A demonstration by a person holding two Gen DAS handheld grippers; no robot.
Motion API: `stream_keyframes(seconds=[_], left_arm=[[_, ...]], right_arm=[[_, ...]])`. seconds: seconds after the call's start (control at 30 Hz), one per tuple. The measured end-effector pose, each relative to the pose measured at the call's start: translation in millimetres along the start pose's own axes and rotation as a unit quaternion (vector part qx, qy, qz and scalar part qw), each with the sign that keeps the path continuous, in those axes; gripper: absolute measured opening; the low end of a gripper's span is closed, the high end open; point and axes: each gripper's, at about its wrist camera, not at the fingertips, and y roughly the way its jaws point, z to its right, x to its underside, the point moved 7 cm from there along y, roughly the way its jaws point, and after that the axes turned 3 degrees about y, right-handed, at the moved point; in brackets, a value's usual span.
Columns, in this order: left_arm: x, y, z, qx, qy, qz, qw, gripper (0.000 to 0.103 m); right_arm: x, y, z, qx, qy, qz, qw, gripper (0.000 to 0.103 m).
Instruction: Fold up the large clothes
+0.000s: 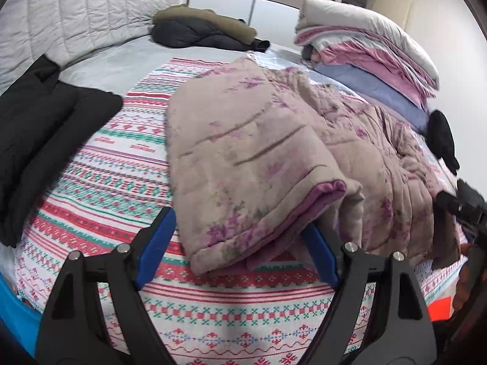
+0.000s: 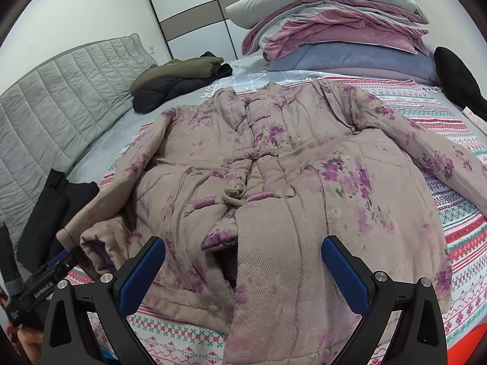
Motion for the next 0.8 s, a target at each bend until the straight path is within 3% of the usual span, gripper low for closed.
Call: stream_keyframes(seconds=[0.07,0.13,0.2,0.33,0.47,0.57,0.73,0.8], left_arm=[[-1.2,4.8,6.7,-0.009,0.014,0.000,0.9999,0.067],[-5.0,11.0,12.0,-0.005,0.024,-0.006,0.9997,0.014],[-16.4,10.3,12.5,-0.010,0.020,-0.004,0.9997,0.014],[-65.9,-15.7,-1.6,-0.079,0.053,0.053,0.9940,0.013],[-141.9,-29.4,-48.3,-0.165,0.071,0.088,0.9797,0.013],[-185.4,-21.7,-85.5,-0.245,0.099,0.084,0.9608,0.013],[-247.4,-14.0,-163.3,-0.344,0.080,0.087,0.9316,0.013],[-270.3,-12.3,-195.2,-0.389,0.073,0.089,0.9140,0.013]], right_arm=[[0.6,0.3,-0.5,-0.002,0.000,-0.001,1.000,0.103],[1.7,1.5,-1.7,-0.003,0.000,-0.003,1.000,0.103],[1.4,2.4,-2.2,-0.004,-0.002,-0.004,1.000,0.103],[1.4,2.5,0.7,-0.002,0.000,-0.005,1.000,0.103],[-2.2,1.8,6.1,-0.006,0.006,-0.004,1.000,0.103],[-10.7,3.3,7.8,-0.002,0.004,0.001,1.000,0.103],[-32.6,9.2,8.2,0.037,-0.030,0.023,0.999,0.103],[-36.2,13.9,13.3,0.057,-0.041,0.026,0.997,0.103]])
